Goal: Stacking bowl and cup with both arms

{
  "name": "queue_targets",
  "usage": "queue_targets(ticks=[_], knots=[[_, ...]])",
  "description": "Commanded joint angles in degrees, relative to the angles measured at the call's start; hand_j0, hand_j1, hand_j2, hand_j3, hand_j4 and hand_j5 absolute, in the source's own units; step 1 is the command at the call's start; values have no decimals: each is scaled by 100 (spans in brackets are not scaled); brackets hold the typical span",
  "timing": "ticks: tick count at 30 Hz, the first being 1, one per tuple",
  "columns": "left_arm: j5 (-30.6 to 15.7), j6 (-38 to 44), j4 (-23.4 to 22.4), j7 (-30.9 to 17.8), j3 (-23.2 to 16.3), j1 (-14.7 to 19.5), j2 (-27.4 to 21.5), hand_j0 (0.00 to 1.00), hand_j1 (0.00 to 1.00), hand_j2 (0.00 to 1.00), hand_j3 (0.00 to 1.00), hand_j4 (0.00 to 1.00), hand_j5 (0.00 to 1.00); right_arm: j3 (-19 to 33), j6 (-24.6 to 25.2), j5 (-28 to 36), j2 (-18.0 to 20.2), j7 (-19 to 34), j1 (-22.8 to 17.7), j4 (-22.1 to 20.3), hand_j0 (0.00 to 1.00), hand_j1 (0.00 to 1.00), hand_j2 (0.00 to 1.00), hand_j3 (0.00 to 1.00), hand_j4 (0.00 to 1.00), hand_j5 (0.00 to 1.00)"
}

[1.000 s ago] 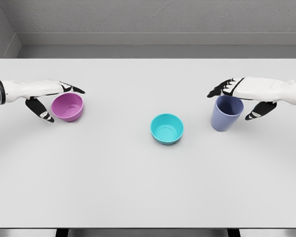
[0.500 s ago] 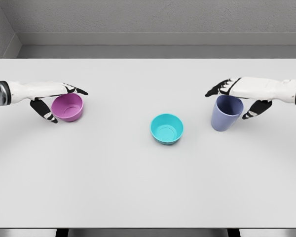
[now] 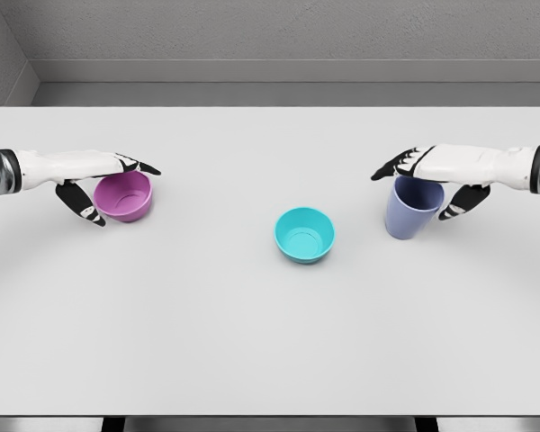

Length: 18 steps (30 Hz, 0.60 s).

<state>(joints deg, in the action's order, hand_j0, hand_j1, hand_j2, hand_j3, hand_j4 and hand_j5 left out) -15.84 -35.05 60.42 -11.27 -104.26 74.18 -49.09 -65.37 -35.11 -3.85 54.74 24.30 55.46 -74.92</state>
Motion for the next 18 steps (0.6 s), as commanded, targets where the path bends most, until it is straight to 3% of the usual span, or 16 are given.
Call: queue_targets(ticks=[1,18], knots=[[-33,5,-3,2,11,0,4,100,100,100,100,100,100,-2,11,24,-7,-4,0,21,100,100,100,100,100,100],[-33,5,-153,-7,11,-9,83,100,100,100,100,100,100,-37,11,-37,-95,-4,-9,21,100,100,100,100,100,100]])
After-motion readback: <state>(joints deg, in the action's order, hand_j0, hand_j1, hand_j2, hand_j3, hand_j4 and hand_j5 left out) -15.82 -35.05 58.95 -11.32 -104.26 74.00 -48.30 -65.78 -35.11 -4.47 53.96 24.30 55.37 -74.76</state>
